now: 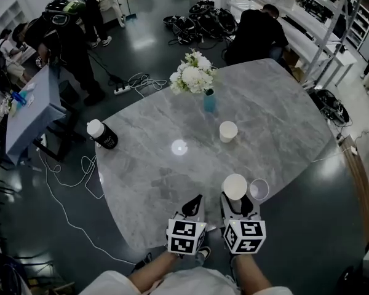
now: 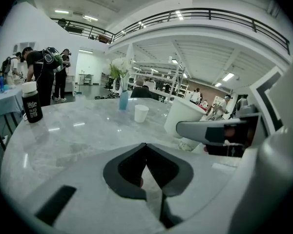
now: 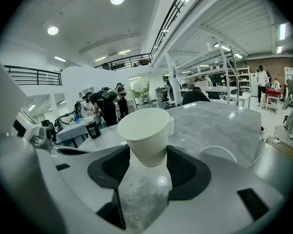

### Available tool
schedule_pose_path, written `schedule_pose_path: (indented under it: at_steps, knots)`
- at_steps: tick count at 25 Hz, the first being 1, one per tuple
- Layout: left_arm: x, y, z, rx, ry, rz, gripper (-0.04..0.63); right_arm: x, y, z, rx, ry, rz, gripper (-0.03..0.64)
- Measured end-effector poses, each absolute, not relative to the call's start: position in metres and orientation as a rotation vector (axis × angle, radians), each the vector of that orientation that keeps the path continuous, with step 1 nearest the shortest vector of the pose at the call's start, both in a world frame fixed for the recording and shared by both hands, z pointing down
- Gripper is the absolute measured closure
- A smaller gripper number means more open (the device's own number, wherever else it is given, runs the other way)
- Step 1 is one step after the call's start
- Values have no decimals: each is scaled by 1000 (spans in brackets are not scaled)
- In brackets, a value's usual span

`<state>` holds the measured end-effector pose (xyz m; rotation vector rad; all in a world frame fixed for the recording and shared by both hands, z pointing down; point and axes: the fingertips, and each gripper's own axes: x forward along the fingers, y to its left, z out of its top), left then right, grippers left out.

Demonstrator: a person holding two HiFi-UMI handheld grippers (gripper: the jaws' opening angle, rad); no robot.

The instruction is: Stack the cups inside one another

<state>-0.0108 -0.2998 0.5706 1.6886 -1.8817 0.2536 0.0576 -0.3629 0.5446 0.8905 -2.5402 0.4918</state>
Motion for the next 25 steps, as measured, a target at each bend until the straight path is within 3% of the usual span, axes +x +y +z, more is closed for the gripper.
schedule_pose_path:
  at_steps: [25]
  knots:
    - [55,-364,558,1915,-1724,336,600,162,-411,535,1235,-2412,531,400]
